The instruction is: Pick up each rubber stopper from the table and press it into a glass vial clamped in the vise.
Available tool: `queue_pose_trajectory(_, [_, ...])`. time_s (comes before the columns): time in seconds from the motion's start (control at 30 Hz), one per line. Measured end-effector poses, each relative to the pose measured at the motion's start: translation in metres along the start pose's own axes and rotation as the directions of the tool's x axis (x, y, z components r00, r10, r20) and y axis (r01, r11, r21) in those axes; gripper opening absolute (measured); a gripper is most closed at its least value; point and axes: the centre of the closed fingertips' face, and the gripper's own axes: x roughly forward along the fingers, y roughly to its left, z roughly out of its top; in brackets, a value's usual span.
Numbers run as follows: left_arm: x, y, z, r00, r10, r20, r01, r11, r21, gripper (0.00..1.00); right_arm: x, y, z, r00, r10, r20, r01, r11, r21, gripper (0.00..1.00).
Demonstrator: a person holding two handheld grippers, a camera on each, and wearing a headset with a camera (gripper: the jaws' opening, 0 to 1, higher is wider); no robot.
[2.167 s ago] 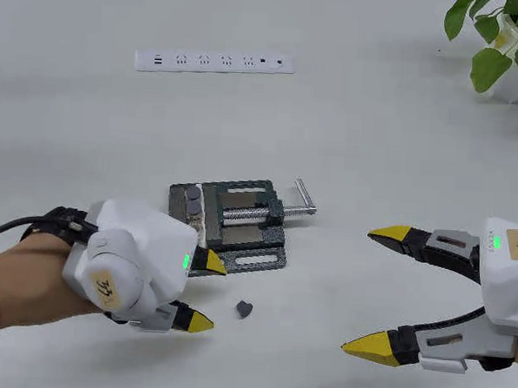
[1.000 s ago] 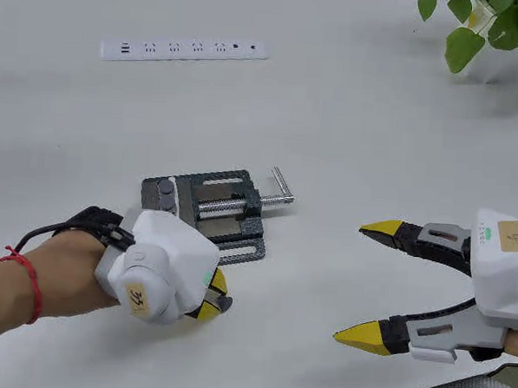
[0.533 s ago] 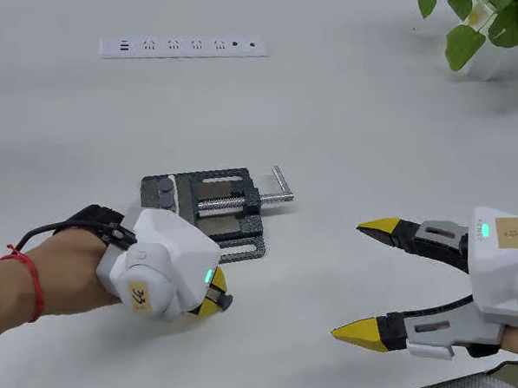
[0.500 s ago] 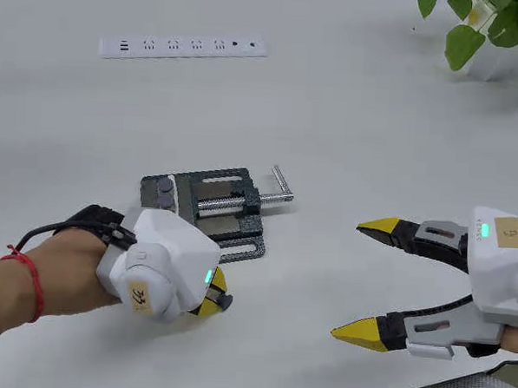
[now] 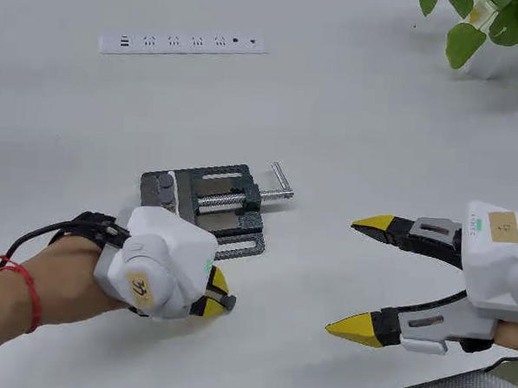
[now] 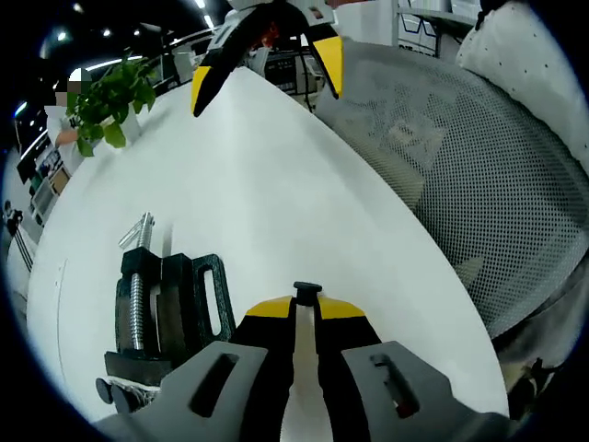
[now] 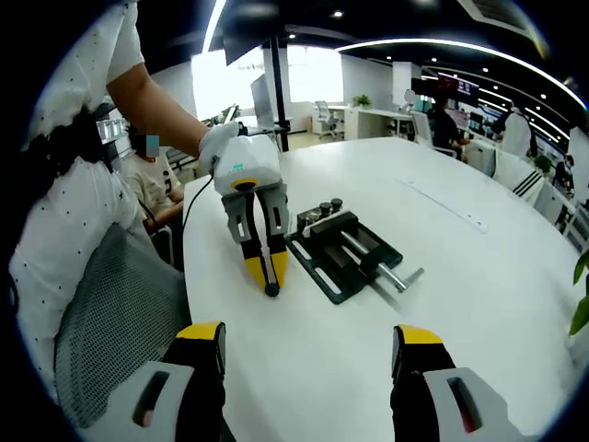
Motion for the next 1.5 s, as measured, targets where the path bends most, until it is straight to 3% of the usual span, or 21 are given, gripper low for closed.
queue_pose_trajectory(0.07, [-0.005,0.0,0.011,0.9984,0.023,0.052,-0.019,0.997,-0.078,0.04,0.002,0.0,0.004,0.9999,0.01,0.005,-0.01,1.0,0.001,0.71])
queue_pose_trajectory(0.17, [-0.014,0.002,0.024,0.9912,0.073,0.111,-0.053,0.983,-0.176,0.04,0.005,0.002,0.014,0.9994,0.03,0.019,-0.03,1.0,-0.001,0.69])
queue_pose_trajectory(0.23, [-0.022,0.002,0.037,0.9799,0.112,0.166,-0.07,0.969,-0.238,0.04,0.007,0.003,0.025,0.9983,0.049,0.03,-0.05,0.999,0.009,0.67])
queue_pose_trajectory(0.33, [-0.033,0.004,0.049,0.962,0.161,0.22,-0.086,0.945,-0.317,0.04,0.009,0.005,0.042,0.9956,0.078,0.052,-0.078,0.997,-0.004,0.63])
queue_pose_trajectory(0.4, [-0.042,0.004,0.063,0.946,0.197,0.258,-0.095,0.928,-0.36,0.04,0.011,0.009,0.051,0.9928,0.114,0.035,-0.115,0.993,0.008,0.58])
queue_pose_trajectory(0.43, [-0.047,0.006,0.064,0.9361,0.218,0.276,-0.1,0.917,-0.385,0.04,0.013,0.012,0.058,0.9898,0.137,0.038,-0.137,0.991,-0.012,0.56])
queue_pose_trajectory(0.5, [-0.054,0.009,0.065,0.9253,0.244,0.29,-0.109,0.904,-0.413,0.04,0.014,0.016,0.068,0.9856,0.164,0.041,-0.162,0.986,-0.037,0.51])
queue_pose_trajectory(0.6, [-0.07,0.012,0.077,0.894,0.297,0.336,-0.115,0.876,-0.468,0.04,0.018,0.027,0.08,0.9727,0.232,0.002,-0.231,0.97,-0.081,0.45])
queue_pose_trajectory(0.7, [-0.083,0.013,0.082,0.876,0.322,0.359,-0.117,0.864,-0.49,0.04,0.023,0.036,0.088,0.9593,0.28,-0.033,-0.282,0.951,-0.123,0.38])
queue_pose_trajectory(1.0, [-0.104,0.01,0.088,0.8494,0.368,0.378,-0.15,0.856,-0.495,0.04,0.031,0.047,0.107,0.9273,0.357,-0.113,-0.373,0.905,-0.204,0.21])
queue_pose_trajectory(1.07, [-0.107,0.009,0.088,0.8442,0.376,0.382,-0.155,0.854,-0.497,0.04,0.033,0.05,0.107,0.916,0.378,-0.133,-0.399,0.893,-0.21,0.17])
queue_pose_trajectory(1.3, [-0.115,0.008,0.09,0.8285,0.395,0.397,-0.163,0.848,-0.504,0.04,0.037,0.055,0.112,0.9024,0.397,-0.167,-0.427,0.874,-0.23,0.13])
queue_pose_trajectory(1.5, [-0.116,0.008,0.089,0.8294,0.394,0.396,-0.167,0.852,-0.497,0.04,0.038,0.057,0.113,0.8957,0.404,-0.186,-0.44,0.865,-0.242,0.08])
